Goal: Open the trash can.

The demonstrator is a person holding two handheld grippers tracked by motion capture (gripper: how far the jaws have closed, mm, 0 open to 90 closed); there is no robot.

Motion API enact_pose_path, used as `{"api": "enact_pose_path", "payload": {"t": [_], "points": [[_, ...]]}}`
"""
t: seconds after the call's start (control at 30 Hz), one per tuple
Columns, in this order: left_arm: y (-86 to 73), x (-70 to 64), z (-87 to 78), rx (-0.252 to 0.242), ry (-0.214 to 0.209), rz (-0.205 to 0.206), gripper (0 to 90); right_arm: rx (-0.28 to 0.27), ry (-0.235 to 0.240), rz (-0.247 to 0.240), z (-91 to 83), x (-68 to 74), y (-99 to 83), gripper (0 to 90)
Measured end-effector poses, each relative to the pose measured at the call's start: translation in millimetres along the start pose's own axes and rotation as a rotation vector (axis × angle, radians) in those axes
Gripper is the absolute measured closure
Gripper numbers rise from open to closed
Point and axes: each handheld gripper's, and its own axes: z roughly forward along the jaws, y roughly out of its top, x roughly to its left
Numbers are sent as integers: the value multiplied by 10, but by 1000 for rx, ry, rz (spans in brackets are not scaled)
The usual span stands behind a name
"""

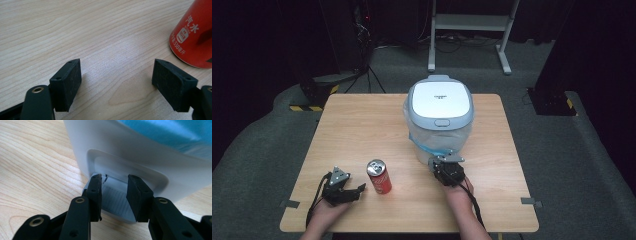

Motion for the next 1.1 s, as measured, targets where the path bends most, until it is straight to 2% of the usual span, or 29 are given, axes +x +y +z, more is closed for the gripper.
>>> {"api": "enact_pose_path", "payload": {"t": [0.37,0.47,0.77,0.97,1.0,1.07,1.1], "points": [[-1,-2,0,-1,-1,-1,235,19,15,-14,43,-10,22,651],[-1,-3,0,-1,-2,-1,235,11,-5,-21,50,16,0,650],[0,-1,1,-2,-3,1,232,19,10,-8,59,-4,4,649],[4,18,-21,17,-44,-4,196,36,17,-1,76,-15,5,649],[4,14,-28,6,-51,-9,181,40,18,0,81,-16,4,648],[5,19,-66,-7,-67,20,156,53,20,3,97,-17,-1,647],[7,7,-74,-33,-70,10,148,59,20,-1,106,-19,-3,646]]}}
